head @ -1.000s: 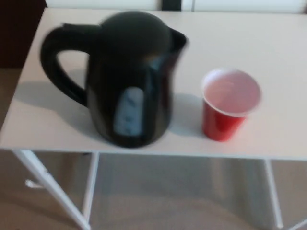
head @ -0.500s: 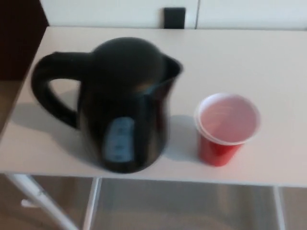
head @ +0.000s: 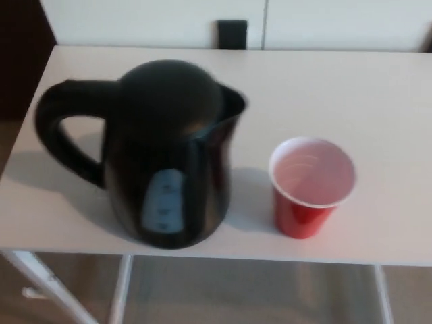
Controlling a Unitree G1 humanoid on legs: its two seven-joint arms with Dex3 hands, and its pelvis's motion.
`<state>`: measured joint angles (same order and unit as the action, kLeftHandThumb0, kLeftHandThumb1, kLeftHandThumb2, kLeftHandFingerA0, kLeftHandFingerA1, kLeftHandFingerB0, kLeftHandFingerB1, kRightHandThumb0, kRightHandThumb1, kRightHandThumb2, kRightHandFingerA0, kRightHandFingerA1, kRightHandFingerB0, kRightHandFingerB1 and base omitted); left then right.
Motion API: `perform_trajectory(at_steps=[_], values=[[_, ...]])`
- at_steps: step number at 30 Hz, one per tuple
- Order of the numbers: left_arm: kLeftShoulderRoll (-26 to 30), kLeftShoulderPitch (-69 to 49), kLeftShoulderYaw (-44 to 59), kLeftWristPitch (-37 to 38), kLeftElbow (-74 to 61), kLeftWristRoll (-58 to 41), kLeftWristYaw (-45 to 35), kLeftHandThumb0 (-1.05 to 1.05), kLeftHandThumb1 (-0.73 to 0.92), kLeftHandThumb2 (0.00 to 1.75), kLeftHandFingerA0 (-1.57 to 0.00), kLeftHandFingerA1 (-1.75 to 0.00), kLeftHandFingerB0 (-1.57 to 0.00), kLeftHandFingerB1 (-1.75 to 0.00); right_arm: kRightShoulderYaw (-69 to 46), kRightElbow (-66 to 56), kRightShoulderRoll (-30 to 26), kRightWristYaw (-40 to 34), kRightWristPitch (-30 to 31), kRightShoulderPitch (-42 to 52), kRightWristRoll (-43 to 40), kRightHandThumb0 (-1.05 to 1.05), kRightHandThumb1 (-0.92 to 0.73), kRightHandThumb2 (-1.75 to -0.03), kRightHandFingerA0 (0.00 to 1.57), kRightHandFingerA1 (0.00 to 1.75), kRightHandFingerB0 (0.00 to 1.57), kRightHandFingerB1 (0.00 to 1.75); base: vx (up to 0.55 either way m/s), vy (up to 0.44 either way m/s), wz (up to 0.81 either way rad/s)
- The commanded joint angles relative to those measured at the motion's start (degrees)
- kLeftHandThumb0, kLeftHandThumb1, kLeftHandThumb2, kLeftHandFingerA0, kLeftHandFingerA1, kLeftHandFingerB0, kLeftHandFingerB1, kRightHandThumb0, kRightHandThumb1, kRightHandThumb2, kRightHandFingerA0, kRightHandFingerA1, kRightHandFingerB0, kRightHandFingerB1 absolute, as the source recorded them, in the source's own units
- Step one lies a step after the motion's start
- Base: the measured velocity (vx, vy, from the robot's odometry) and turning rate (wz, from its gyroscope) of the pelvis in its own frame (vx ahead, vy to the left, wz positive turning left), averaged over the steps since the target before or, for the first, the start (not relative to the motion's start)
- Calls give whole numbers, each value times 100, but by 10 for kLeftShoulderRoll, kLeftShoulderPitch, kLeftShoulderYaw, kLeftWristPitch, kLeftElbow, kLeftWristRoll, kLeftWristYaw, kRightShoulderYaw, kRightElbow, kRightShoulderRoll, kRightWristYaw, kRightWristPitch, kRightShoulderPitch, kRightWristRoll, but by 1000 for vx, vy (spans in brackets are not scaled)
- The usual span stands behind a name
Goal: The robot walk towards a table in front and uses its left hand to pick up the pot from the base and pour water to the cup on the right hand side
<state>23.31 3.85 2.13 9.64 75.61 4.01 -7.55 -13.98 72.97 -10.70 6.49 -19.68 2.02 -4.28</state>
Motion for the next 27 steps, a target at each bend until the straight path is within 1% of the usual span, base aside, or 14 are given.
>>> perform_trajectory(at_steps=[1, 2, 3, 4, 5, 6, 7, 13, 14, 16, 19, 21, 26, 27], values=[[16, 7, 3, -13, -1, 9, 4, -13, 30, 85, -24, -71, -15, -63, -2, -2, -2, -7, -5, -4, 0, -60, -45, -75, 20, 52, 6, 42, -3, 114, 6], [17, 7, 2, -11, -1, 10, 5, -14, 33, 77, -27, -95, -24, -76, -2, 0, -2, -6, -6, -5, 0, -63, -45, -76, 20, 51, 6, 43, 0, 0, 0], [19, 8, 1, -10, -2, 12, 7, -14, 33, 77, -27, -95, -24, -76, -3, 3, -2, -6, -6, -6, 1, -63, -45, -76, 20, 51, 6, 43, 47, 29, 21], [22, 8, -1, -6, -3, 15, 7, -18, 26, 86, -52, -84, -41, -75, -2, 3, -1, -9, -7, -5, 2, -63, -45, -76, 20, 51, 7, 43, 58, 24, 9], [21, 10, 11, -11, -3, 3, 0, -13, 32, 79, -25, -92, -22, -76, -3, 3, -2, -10, -7, -5, 1, -59, -45, -75, 21, 51, 7, 43, 51, -1, 12], [21, 10, 10, -11, -4, 3, 0, -14, 32, 79, -27, -89, -20, -72, -3, 2, -2, -9, -7, -5, 1, -60, -46, -76, 19, 50, 7, 43, 42, -36, 6], [23, 11, 8, -10, -5, 7, 3, -22, 28, 91, -23, -69, -20, -65, -3, 2, -2, -8, -7, -5, 2, -60, -46, -76, 20, 50, 6, 43, 40, -35, 8], [18, 17, 25, -20, -2, -2, 20, -20, 21, 88, -29, -73, -19, -65, 4, -2, -3, -15, -2, -8, 7, -61, -45, -76, 21, 51, 8, 43, 0, 0, 0], [16, 18, 30, -22, -3, -7, 15, -18, 22, 90, -28, -73, -15, -64, 2, 1, -3, -14, 1, -10, 5, -60, -45, -76, 22, 50, 8, 42, 0, 0, 0], [16, 17, 32, -19, -3, -5, 8, -24, 23, 90, -17, -67, -14, -64, -2, 7, -3, -10, 0, -11, 2, -52, -53, -71, 19, 46, 9, 40, 0, 0, 0], [18, 22, 35, -19, -4, -3, 2, -25, 24, 89, -15, -66, -12, -62, -18, 8, 1, 9, 2, -18, -15, -52, -51, -70, 19, 47, 8, 40, 0, 0, 0], [17, 22, 40, -18, -5, -6, 1, -24, 24, 90, -16, -67, -13, -62, -15, 9, 1, 2, 1, -20, -8, -54, -50, -72, 23, 50, 10, 42, 0, 0, 0], [20, 17, 45, -13, -8, -7, -5, -25, 22, 92, -16, -68, -13, -64, -13, 7, 1, 4, -3, -11, -5, -54, -50, -73, 22, 51, 9, 42, 0, 0, 0], [19, 17, 54, -15, -9, -16, -8, -26, 24, 94, -13, -67, -9, -63, -14, 4, -1, 7, -7, -9, -6, -54, -51, -73, 22, 51, 9, 42, 0, 0, 0]])
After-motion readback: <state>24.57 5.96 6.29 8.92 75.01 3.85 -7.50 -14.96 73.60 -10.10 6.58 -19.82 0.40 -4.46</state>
